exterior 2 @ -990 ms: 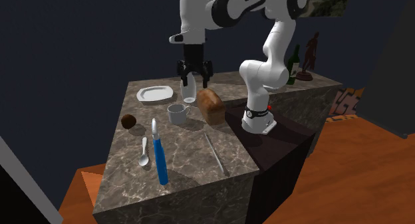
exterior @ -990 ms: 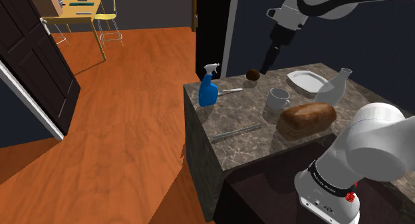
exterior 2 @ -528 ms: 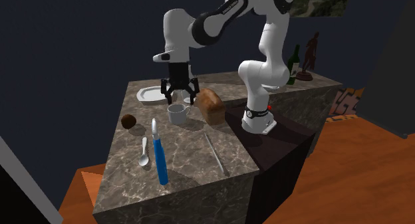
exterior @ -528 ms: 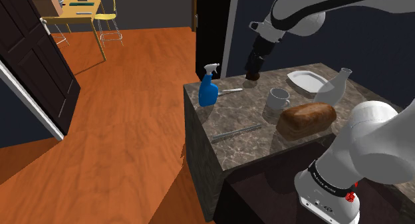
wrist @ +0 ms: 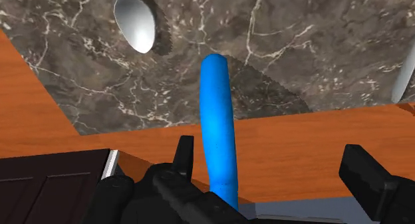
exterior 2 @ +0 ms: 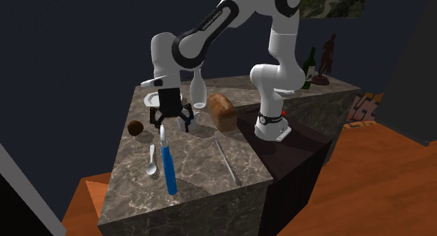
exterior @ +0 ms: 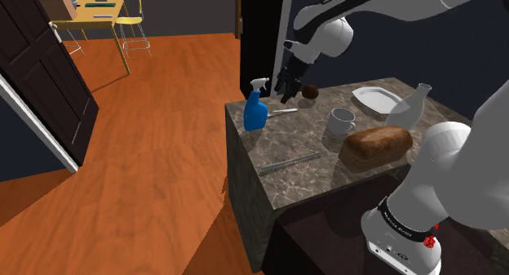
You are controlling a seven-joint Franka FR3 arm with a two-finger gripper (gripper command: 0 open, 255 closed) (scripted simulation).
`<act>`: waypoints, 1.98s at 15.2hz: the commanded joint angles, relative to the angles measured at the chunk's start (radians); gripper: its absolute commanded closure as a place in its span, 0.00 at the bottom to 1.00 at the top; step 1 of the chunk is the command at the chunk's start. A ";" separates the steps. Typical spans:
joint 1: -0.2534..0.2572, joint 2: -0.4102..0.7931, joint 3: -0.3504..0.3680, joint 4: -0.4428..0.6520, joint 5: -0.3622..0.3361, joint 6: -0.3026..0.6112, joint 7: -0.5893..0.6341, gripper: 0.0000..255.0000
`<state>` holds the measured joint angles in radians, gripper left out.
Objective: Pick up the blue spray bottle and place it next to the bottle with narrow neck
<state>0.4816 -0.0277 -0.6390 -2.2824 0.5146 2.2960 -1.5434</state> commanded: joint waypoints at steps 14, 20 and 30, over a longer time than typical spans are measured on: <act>-0.015 0.293 0.068 0.149 0.326 -0.003 -0.363 0.00; -0.015 0.293 0.068 0.149 0.325 -0.003 -0.363 1.00; -0.012 0.282 0.064 0.150 0.313 -0.008 -0.352 1.00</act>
<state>0.4684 0.2602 -0.5732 -2.1336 0.8347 2.2909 -1.9011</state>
